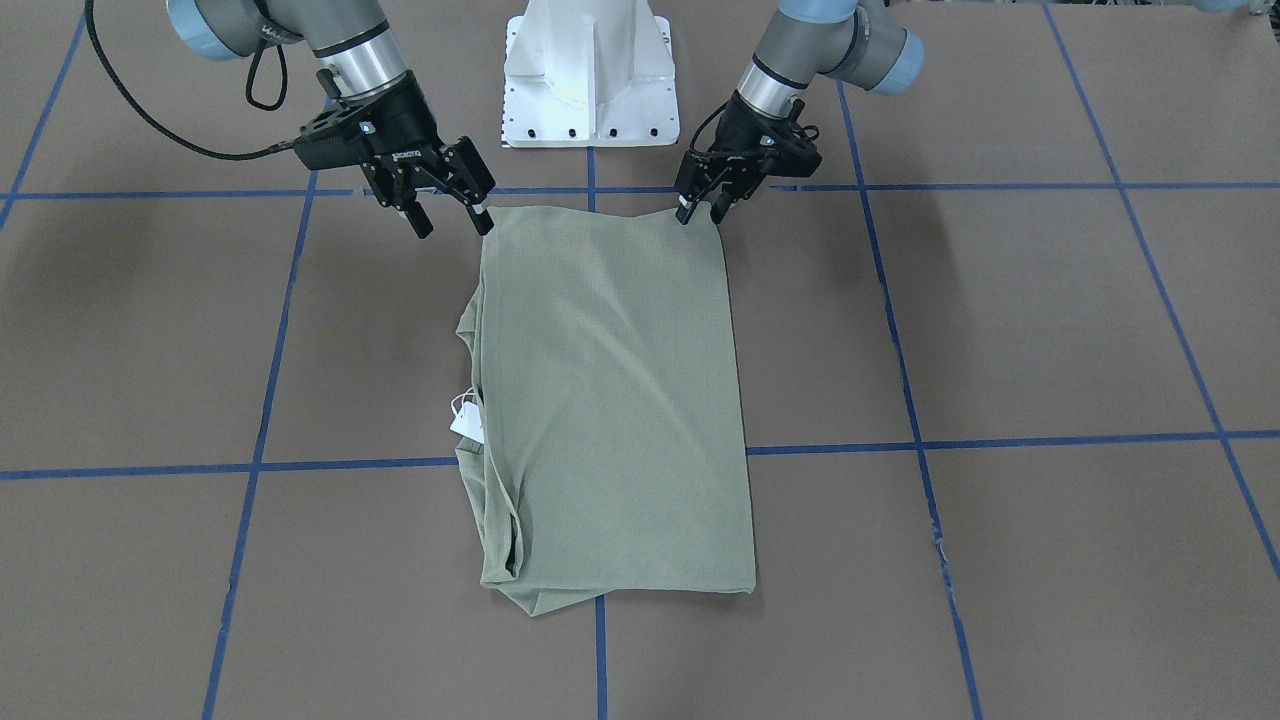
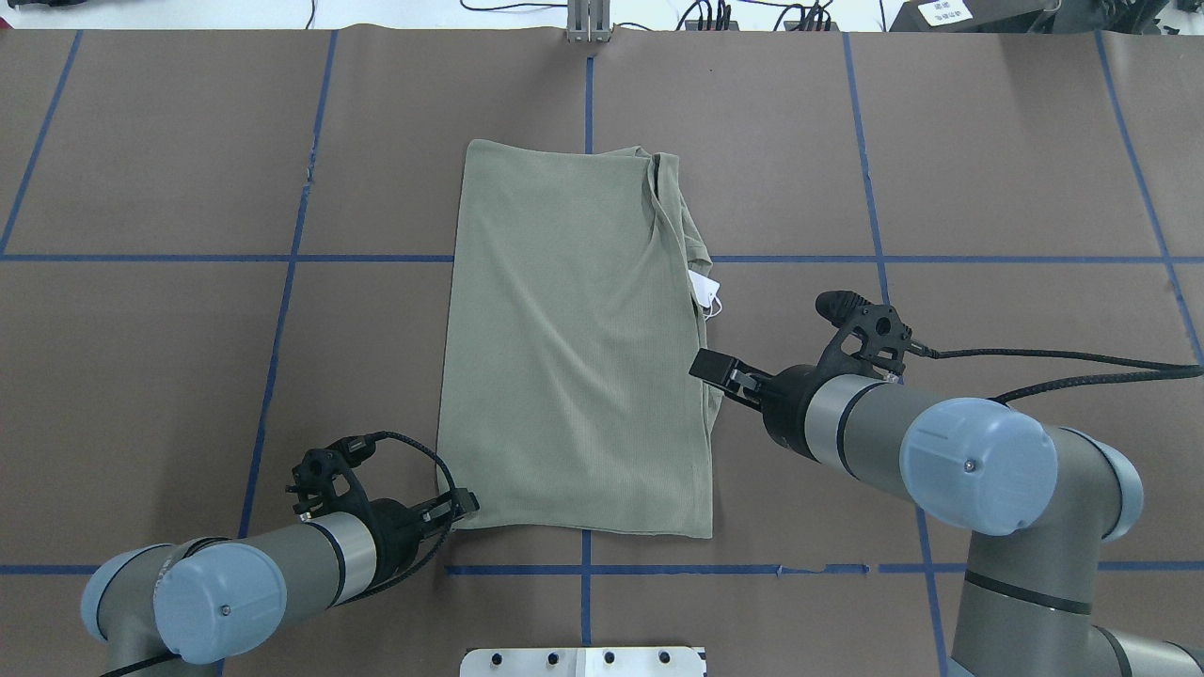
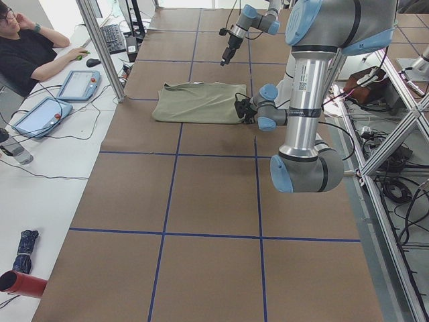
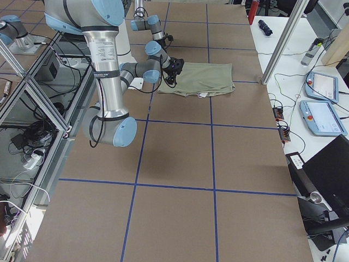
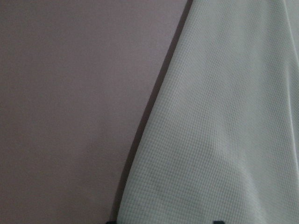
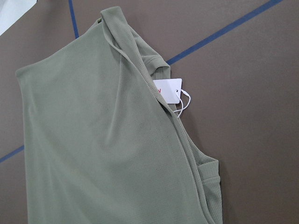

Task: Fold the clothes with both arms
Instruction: 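Grasp the corners of the near shirt end with both grippers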

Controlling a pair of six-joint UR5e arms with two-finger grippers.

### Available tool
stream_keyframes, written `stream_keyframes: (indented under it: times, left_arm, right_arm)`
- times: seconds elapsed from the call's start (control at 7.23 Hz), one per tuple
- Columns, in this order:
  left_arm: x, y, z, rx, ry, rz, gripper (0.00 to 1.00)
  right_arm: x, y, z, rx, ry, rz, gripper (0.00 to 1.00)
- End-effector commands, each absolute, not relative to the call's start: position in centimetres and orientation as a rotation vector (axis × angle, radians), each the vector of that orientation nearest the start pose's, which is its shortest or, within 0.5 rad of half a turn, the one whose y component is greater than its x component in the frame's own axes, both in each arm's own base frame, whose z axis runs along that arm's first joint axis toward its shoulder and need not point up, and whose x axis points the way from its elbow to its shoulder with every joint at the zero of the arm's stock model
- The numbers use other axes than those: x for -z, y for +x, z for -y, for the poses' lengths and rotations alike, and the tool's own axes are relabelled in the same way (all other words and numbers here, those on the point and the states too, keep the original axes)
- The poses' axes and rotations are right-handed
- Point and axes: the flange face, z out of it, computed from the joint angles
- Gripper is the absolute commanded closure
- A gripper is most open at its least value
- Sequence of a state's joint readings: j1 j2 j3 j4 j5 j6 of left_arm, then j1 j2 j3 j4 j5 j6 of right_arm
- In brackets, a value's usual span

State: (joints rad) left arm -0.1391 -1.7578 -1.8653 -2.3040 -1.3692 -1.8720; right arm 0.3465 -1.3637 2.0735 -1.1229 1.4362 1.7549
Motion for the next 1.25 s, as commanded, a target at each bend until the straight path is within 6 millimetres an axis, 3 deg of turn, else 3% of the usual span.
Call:
stream_keyframes:
  times: [0.0, 0.14, 0.28, 0.55, 0.69, 0.83, 1.11]
  left_arm:
    - [-33.8, 52.9, 22.4, 0.5, 0.074, -1.237, 0.75]
    - [-33.6, 52.9, 22.4, 0.501, 0.075, -1.242, 1.0]
    - [-33.1, 52.6, 22.5, 0.502, 0.077, -1.252, 1.0]
    - [-32.4, 52.4, 22.5, 0.5, 0.073, -1.266, 1.0]
    - [-31.6, 52.0, 22.4, 0.498, 0.069, -1.281, 1.0]
    - [-30.9, 51.6, 22.4, 0.498, 0.067, -1.296, 1.0]
    - [-30.9, 51.6, 22.3, 0.497, 0.065, -1.297, 1.0]
  right_arm:
    - [-27.2, -43.7, 31.1, -0.546, 0.221, 1.157, 0.0]
    - [-27.3, -43.9, 30.9, -0.543, 0.22, 1.154, 0.0]
    - [-27.6, -45.0, 30.1, -0.552, 0.225, 1.146, 0.0]
    - [-28.3, -47.4, 28.1, -0.679, 0.138, 1.137, 0.15]
    - [-28.9, -48.9, 26.7, -0.699, 0.102, 1.064, 0.15]
    - [-27.7, -50.6, 25.8, -0.684, 0.094, 1.026, 0.14]
    - [-28.2, -54.3, 23.6, -0.696, 0.077, 0.978, 0.13]
